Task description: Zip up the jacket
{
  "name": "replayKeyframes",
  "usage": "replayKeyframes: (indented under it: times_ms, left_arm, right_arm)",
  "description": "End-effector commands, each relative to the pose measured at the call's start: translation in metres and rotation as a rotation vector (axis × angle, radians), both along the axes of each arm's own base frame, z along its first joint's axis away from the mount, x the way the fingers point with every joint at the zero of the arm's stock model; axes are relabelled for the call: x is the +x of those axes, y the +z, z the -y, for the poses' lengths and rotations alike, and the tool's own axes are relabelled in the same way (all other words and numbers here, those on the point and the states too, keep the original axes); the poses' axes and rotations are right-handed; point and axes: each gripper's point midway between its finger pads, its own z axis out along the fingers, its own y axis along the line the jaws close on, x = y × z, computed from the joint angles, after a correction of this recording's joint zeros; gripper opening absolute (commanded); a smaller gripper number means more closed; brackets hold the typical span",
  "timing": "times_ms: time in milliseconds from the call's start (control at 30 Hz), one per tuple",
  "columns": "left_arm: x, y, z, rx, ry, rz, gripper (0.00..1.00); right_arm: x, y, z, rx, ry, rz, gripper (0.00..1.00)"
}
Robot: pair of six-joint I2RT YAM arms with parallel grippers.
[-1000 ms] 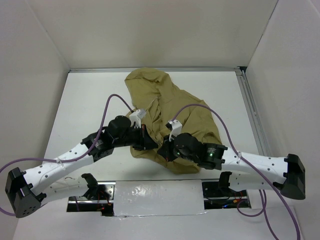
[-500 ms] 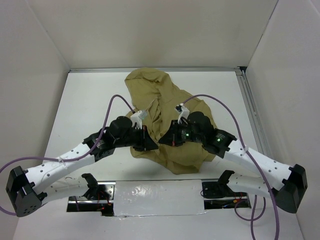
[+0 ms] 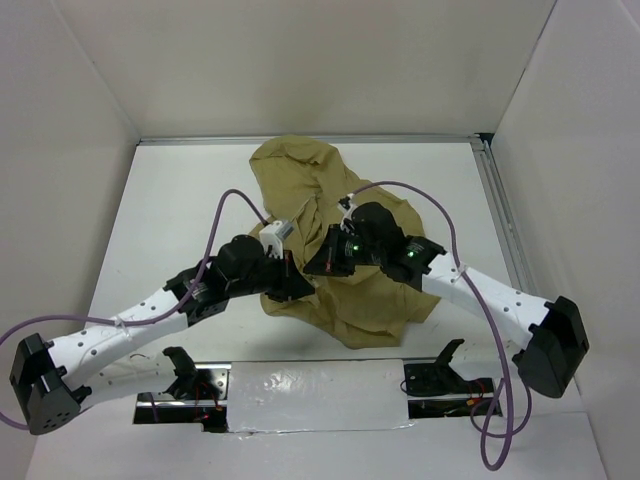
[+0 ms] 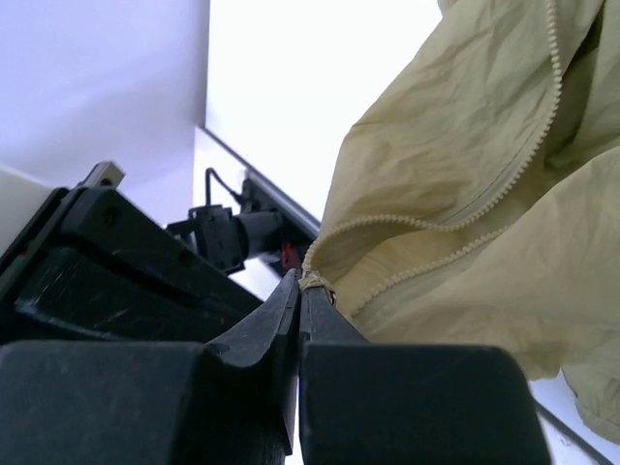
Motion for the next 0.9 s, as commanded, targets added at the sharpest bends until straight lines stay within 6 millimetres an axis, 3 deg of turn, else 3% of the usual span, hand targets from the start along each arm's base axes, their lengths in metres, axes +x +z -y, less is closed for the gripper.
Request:
replayKeyframes:
  times_ms: [0, 167, 300, 367, 433, 467, 500, 567, 600, 633, 700, 733, 767, 800, 833, 867]
  left_arm:
    - [-0.06, -0.024, -0.008, 0.06, -0.228, -0.138, 0.0]
    - [-0.082, -0.015, -0.009, 0.024, -0.377, -0.107, 0.0]
    - [-0.083, -0.012, -0.017, 0.041, -0.37, -0.068, 0.0]
    - [-0.087, 0.003, -0.017, 0.001, -0.409, -0.013, 0.0]
    - [-0.089, 0.017, -0.019, -0.025, -0.425, 0.04, 0.0]
    - [-0.089, 0.026, -0.021, -0.035, -0.421, 0.059, 0.0]
    - [-0.087, 0.029, -0.022, -0.031, -0.406, 0.068, 0.0]
    - [-0.09, 0.033, -0.027, -0.033, -0.4, 0.073, 0.0]
    - [-0.089, 0.032, -0.028, -0.028, -0.391, 0.071, 0.0]
    - [-0.088, 0.03, -0.029, -0.023, -0.375, 0.061, 0.0]
    - [-0.087, 0.02, -0.032, 0.002, -0.353, 0.032, 0.0]
    - [-0.089, 0.015, -0.032, 0.009, -0.35, 0.004, 0.0]
    - [-0.091, 0.006, -0.032, 0.013, -0.355, -0.018, 0.0]
    - [-0.095, 0.001, -0.031, 0.008, -0.371, -0.036, 0.0]
    - [-0.101, -0.003, -0.03, -0.001, -0.393, -0.069, 0.0]
    - [-0.104, -0.013, -0.03, 0.001, -0.4, -0.094, 0.0]
  right_arm:
    - [0.073, 0.052, 0.009, 0.028, -0.279, 0.26, 0.0]
    - [0.104, 0.025, 0.022, -0.111, -0.451, 0.247, 0.0]
    - [0.099, 0.012, 0.009, -0.106, -0.387, 0.186, 0.0]
    - [0.107, 0.001, 0.012, -0.144, -0.408, 0.175, 0.0]
    - [0.124, -0.001, 0.019, -0.158, -0.444, 0.187, 0.0]
    - [0.135, -0.012, 0.022, -0.189, -0.459, 0.183, 0.0]
    - [0.157, 0.0, 0.032, -0.189, -0.511, 0.207, 0.0]
    - [0.189, -0.011, 0.041, -0.246, -0.548, 0.219, 0.0]
    - [0.206, -0.006, 0.046, -0.249, -0.581, 0.242, 0.0]
    - [0.233, 0.013, 0.057, -0.24, -0.639, 0.291, 0.0]
    - [0.28, 0.027, 0.063, -0.25, -0.682, 0.339, 0.0]
    - [0.309, 0.002, 0.079, -0.3, -0.714, 0.314, 0.0]
    - [0.327, 0.003, 0.088, -0.313, -0.741, 0.323, 0.0]
    - [0.354, 0.041, 0.094, -0.273, -0.781, 0.388, 0.0]
    - [0.383, 0.009, 0.114, -0.326, -0.813, 0.348, 0.0]
    - [0.396, 0.004, 0.125, -0.351, -0.833, 0.327, 0.0]
